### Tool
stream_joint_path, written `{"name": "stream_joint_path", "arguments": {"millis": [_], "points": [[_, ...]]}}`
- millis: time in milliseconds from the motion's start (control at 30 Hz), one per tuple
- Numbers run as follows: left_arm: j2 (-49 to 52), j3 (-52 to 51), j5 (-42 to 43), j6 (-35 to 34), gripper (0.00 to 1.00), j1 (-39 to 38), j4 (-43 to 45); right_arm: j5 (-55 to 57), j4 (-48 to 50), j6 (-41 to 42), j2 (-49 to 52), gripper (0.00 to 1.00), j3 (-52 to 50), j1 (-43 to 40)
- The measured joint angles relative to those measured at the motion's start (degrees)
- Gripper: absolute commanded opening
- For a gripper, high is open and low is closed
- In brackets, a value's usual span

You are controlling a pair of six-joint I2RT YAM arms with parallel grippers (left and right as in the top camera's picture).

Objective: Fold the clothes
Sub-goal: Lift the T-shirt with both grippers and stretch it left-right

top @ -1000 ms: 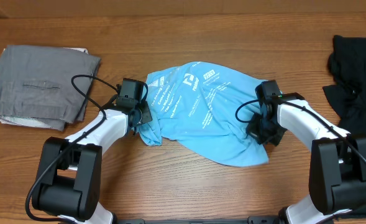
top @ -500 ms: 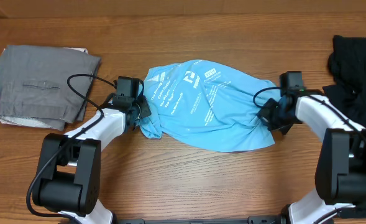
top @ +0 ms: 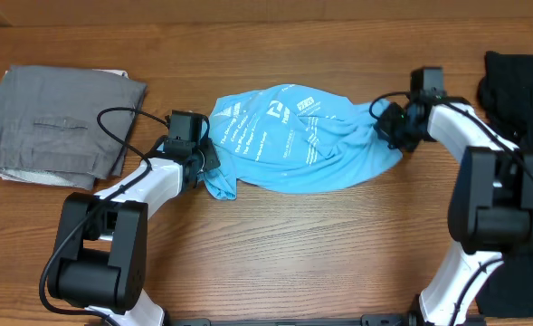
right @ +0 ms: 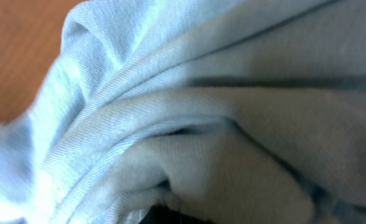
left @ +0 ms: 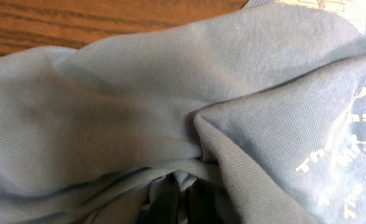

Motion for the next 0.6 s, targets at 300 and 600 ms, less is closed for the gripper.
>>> {"name": "stream_joint_path", "arguments": {"millis": [300,600], "points": [[0.8,-0.7,0.0,0.0,0.04,0.1,4.9,1.1,11.3,-1.3,5.5,0.04,5.3,7.2],[2.8,-1.0,-0.1,0.0,0.04,0.1,11.2,2.8,19.3,-1.7,7.6,0.04,5.9,12.8]]}}
